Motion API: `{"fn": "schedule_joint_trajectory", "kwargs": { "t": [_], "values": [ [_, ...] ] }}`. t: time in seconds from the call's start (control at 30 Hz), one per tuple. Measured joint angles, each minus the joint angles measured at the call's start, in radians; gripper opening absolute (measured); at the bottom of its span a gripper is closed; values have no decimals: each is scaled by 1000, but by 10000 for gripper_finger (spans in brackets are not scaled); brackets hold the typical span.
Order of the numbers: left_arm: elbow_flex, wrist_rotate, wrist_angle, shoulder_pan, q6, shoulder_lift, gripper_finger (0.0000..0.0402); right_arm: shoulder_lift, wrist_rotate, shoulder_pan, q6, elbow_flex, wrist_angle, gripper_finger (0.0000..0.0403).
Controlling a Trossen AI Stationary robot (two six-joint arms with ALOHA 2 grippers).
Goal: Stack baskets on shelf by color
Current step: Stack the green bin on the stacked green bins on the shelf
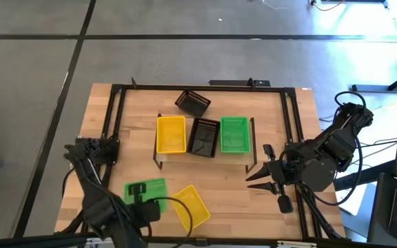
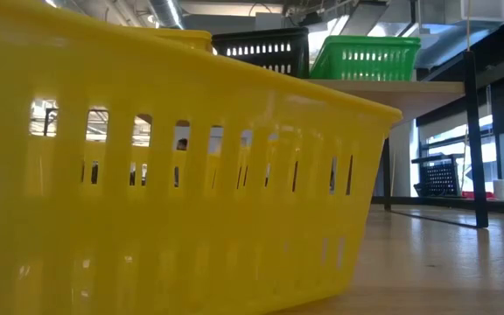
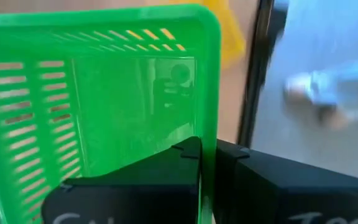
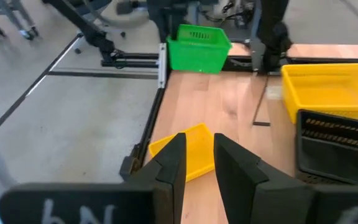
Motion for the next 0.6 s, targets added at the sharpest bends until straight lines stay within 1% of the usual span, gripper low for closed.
{"fn": "schedule_joint_trajectory", "kwargs": {
  "t": [0.1,0.17,0.23,0.33,0.47,0.6],
  "values": [
    [87,-113,7,10,68,0,0,0,45,0,0,0,0,79],
    [85,-159,59,20,123,-19,0,0,63,0,-2,0,0,79],
    [75,-181,116,30,184,-30,0,0,80,0,-2,0,0,79],
    [92,-187,151,41,308,-32,0,0,81,-1,0,0,0,79],
    [92,-138,179,78,504,-35,0,0,83,-1,-17,0,1,79],
    [92,-112,174,132,681,-35,0,0,115,-12,-56,0,1,79]
  ]
}}
